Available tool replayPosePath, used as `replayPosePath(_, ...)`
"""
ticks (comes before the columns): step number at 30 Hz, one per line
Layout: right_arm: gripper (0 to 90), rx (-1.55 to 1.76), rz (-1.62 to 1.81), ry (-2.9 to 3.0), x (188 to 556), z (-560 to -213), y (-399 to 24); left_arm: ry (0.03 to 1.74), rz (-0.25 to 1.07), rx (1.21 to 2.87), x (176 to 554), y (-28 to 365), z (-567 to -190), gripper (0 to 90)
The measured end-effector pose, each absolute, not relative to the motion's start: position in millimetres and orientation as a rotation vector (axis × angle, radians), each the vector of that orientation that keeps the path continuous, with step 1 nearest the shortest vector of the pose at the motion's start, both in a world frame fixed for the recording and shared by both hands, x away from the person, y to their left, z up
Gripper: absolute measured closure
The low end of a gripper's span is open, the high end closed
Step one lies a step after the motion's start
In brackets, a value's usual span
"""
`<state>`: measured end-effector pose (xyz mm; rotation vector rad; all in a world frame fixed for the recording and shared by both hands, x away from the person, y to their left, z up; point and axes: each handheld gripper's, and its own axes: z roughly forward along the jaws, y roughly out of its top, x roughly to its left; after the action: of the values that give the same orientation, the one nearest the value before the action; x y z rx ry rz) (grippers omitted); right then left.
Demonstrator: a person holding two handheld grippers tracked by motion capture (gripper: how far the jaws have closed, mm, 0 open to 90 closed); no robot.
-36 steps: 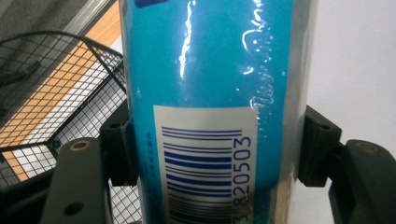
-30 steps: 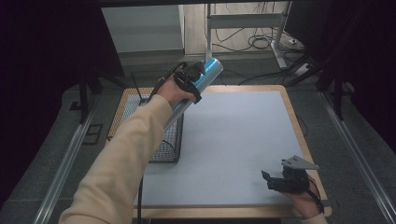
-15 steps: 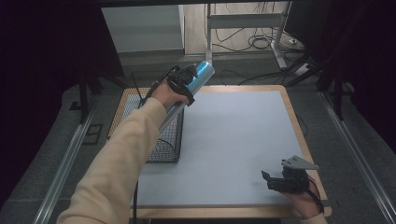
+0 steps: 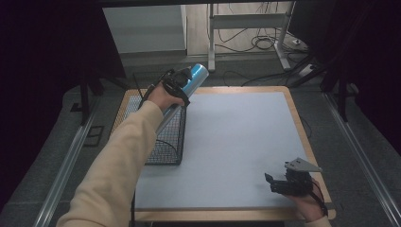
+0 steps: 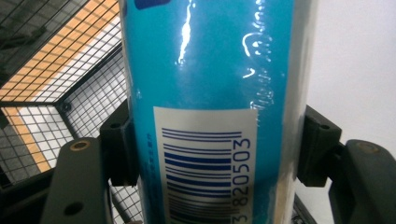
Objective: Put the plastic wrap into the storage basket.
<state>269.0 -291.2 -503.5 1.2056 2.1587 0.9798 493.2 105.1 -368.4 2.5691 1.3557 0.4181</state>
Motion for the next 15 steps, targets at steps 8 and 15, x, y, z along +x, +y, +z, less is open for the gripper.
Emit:
replayPosePath(8, 12.0, 1.213, 0.976, 2.155, 269, -503, -292, 1.398, 0.424, 2.569, 499, 116, -381, 31.3)
replayPosePath(15, 12.0, 1.207, 0.971, 2.166, 270, -505, -291, 1.417, 0.415, 2.569, 502, 122, -390, 31.2)
